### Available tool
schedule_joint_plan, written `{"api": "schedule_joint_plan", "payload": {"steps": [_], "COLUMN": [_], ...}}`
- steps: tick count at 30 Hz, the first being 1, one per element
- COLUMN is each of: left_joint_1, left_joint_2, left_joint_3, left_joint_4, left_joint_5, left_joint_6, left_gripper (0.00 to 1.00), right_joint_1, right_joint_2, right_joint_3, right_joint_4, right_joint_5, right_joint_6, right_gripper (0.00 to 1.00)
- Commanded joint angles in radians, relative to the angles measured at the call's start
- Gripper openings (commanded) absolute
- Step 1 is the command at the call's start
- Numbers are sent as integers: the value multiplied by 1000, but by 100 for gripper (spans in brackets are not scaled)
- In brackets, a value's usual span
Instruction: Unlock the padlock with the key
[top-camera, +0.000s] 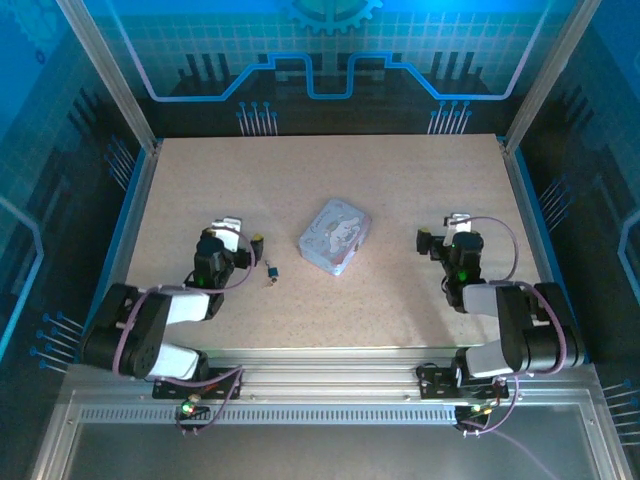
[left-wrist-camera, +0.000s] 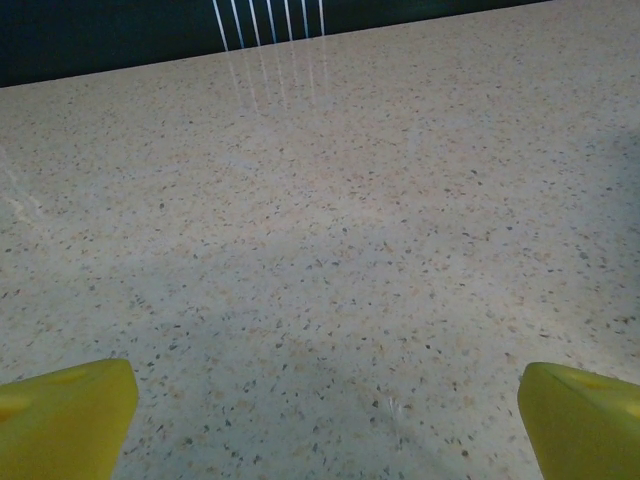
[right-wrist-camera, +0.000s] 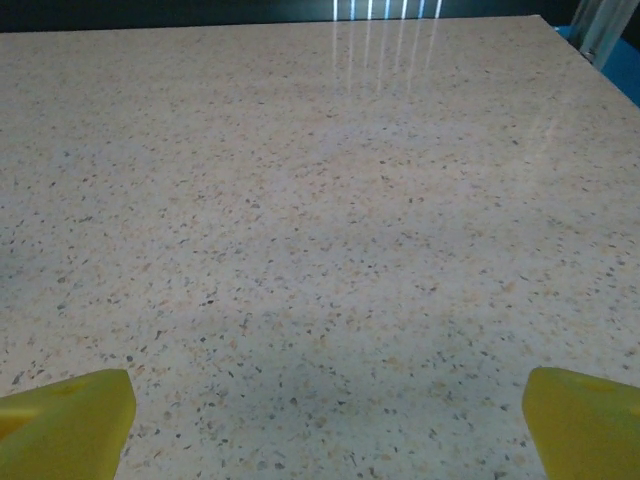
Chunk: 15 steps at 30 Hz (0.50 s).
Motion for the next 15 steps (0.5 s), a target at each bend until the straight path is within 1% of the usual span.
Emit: {"api": "schedule_joint_plan", "payload": {"steps": [1, 4, 6, 7, 8, 9, 10, 12, 15], "left_joint_1": [26, 53, 79, 82, 83, 93, 97, 104, 113], "left_joint_2": [25, 65, 123, 141, 107, 108, 123, 113, 117], "left_joint_3": [-10, -8, -2, 5, 21, 39, 49, 73, 80], "left_joint_4": [167, 202, 234, 264, 175, 135, 150, 84, 79], "left_joint_5": [-18, -7, 54, 57, 66, 84, 77, 57, 57], "left_joint_6": [-18, -48, -58, -45, -60, -66, -66, -88, -98], "left_gripper": [99, 99, 99, 99, 99, 99, 99, 99, 99], "right_joint_1": [6, 37, 43, 43, 43, 43, 43, 45, 44], "right_joint_2": [46, 59, 60, 62, 60, 62, 60, 61, 61], "right_joint_3": [31, 96, 96, 95, 96, 96, 96, 95, 96], "right_joint_4": [95, -13, -13, -7, -12, -9, -11, -10, -10], "right_joint_5": [-22, 33, 39, 41, 39, 39, 39, 40, 39], "right_joint_6": [-40, -57, -61, -62, -62, -62, -62, -62, -63], "right_gripper": [100, 100, 100, 100, 100, 100, 100, 100, 100]}}
